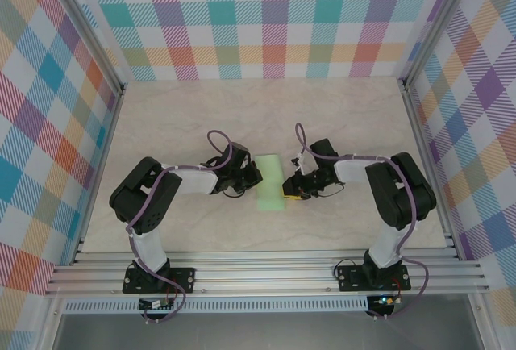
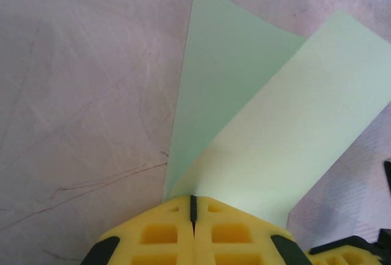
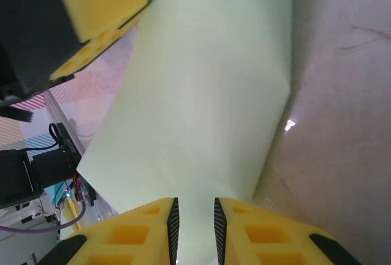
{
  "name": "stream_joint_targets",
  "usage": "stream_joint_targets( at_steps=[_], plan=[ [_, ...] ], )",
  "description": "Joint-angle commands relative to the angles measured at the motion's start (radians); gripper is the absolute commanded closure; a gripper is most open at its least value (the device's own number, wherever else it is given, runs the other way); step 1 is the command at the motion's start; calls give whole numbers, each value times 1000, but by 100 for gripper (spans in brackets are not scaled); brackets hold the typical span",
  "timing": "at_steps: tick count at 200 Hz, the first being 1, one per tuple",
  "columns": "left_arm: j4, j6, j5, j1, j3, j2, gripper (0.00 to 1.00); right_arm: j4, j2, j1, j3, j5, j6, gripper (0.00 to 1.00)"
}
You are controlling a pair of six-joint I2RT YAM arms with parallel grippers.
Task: Fold a paper plane with a square sheet of paper (pick it up from the middle)
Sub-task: Fold the square sheet of paper in half at the center of the table.
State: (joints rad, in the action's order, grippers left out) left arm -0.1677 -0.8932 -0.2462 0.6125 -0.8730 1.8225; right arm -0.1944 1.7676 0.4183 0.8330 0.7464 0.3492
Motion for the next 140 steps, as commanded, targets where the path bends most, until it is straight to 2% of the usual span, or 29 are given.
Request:
stream_joint_targets(
  at_steps=[1,88,140],
  plan=[
    [76,22,-2,0,21,20,100,37,-36,21,-4,48,-27,75],
    [75,23,-4,1,19,20,100,122,56,36,-86,11,-1,75],
    [79,26,-5,1,18,19,100,42,-49,46,-76,-28,-29,73]
  ],
)
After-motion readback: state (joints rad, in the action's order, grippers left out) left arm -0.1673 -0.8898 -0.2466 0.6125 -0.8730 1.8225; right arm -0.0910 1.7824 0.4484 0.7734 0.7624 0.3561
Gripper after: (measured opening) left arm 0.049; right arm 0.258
